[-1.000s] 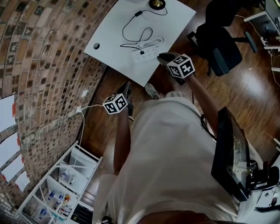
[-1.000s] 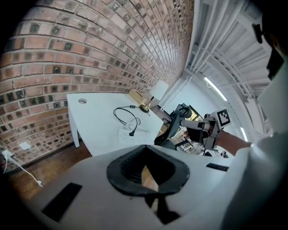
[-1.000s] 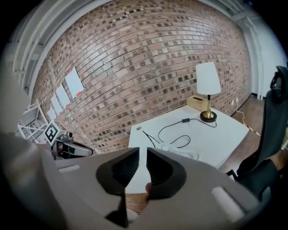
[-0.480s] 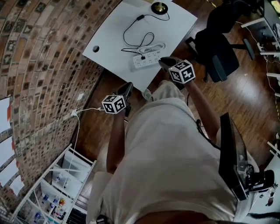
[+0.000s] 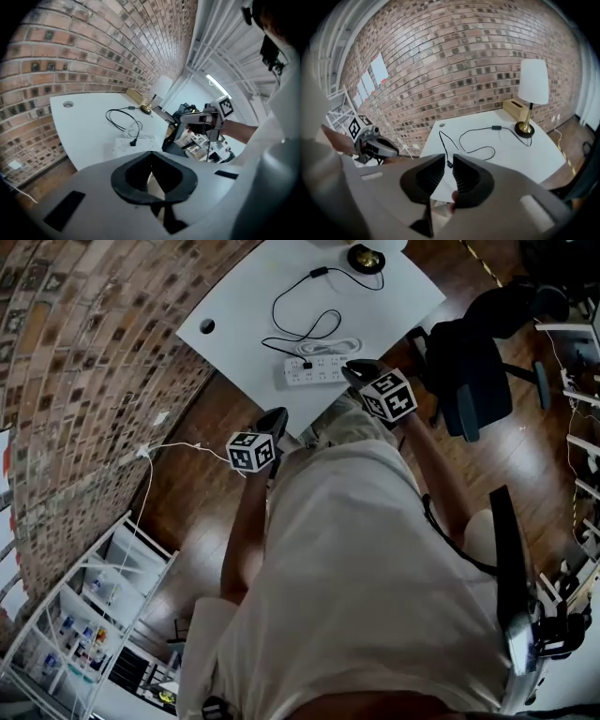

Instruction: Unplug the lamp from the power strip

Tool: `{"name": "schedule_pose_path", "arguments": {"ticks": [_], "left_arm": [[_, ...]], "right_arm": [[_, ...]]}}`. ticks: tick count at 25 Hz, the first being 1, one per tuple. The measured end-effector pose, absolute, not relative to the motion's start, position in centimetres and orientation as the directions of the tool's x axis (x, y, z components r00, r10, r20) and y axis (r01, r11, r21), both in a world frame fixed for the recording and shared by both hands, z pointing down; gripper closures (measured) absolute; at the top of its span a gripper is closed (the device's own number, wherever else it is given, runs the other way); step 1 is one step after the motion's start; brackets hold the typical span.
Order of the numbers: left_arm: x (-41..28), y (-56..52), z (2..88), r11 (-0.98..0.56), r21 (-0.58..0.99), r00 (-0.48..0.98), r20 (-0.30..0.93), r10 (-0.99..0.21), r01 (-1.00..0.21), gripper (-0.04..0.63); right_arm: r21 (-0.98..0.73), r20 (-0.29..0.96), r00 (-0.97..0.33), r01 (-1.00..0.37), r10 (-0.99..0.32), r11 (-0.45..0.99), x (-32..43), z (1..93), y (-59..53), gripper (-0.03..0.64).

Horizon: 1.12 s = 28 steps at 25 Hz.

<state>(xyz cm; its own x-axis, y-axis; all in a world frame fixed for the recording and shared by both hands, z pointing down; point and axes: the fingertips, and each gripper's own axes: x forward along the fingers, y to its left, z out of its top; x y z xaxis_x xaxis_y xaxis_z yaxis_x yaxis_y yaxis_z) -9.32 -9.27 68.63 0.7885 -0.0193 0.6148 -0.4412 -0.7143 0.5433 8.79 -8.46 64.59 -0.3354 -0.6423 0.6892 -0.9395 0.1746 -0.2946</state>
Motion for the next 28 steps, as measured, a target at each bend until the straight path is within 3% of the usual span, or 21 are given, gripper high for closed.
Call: {"name": "schedule_pose_path", "arguments": {"ticks": [4,8,14,19,25,28], "left_arm": [[-7.6,-10.3,71.1,-0.727,0.417,0.701,0.702,-0.125,-0.546,0.591],[-7.2,-10.2,73.5,-0.705,0.371,0.651,0.740,-0.169,-0.605,0.591],[-5.5,-11.3,76.7,-0.663,0.345,0.617,0.754,-0.226,-0.664,0.589],[-3.9,-12.7,78.6,-0.636,0.322,0.603,0.744,-0.288,-0.701,0.589],[-2.9,-13.3,81.8,-0.679,0.232,0.530,0.804,-0.269,-0.696,0.586],[-2.4,-13.1,83.1,-0.716,0.181,0.498,0.828,-0.259,-0.674,0.519]], "right_arm": [[-0.040,0.767,-0.313,-0.895,-0.560,0.445,10.0,66.0,-9.7,0.564],[-0.083,0.785,-0.430,-0.786,-0.445,0.613,7.6,68.1,-10.7,0.548],[-0.167,0.787,-0.525,-0.686,-0.324,0.708,5.6,70.2,-12.1,0.548],[-0.143,0.793,-0.541,-0.612,-0.280,0.778,4.9,71.7,-13.1,0.538],[-0.172,0.815,-0.557,-0.497,-0.161,0.850,3.3,74.5,-13.2,0.532],[-0.179,0.826,-0.550,-0.464,-0.123,0.867,2.6,75.9,-13.5,0.532]]}}
